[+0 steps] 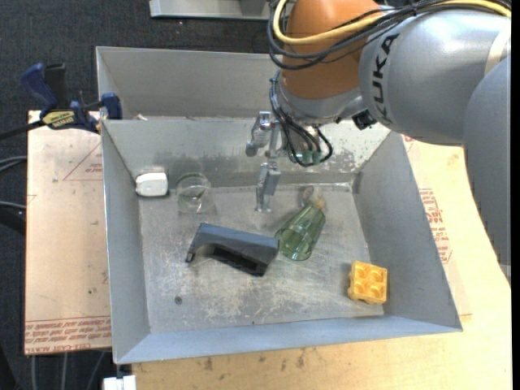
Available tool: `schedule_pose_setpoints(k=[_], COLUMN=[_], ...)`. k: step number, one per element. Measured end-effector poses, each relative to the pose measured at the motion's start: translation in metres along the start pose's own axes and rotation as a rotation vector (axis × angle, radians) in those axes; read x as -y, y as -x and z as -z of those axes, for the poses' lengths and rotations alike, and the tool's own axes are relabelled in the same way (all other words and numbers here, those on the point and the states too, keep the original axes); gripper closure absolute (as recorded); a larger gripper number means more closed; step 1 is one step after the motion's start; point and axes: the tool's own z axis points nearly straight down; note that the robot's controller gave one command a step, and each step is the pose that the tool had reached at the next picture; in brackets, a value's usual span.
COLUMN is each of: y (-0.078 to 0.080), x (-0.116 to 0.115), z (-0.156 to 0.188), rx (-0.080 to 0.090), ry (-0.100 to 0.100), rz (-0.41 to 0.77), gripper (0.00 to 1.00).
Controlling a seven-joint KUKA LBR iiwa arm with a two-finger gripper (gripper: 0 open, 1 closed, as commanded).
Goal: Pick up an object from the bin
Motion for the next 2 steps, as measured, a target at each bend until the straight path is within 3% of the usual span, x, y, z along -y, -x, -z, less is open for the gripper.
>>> schedule_pose_setpoints(k=[1,2], y=[0.002,-0.024], x=[0.000,-0.008], z=[0.005,-0.054], rx=[0.008,0.010], ry=[0.001,0.001], rz=[-0.001,-0.078], gripper=[0.00,0.00])
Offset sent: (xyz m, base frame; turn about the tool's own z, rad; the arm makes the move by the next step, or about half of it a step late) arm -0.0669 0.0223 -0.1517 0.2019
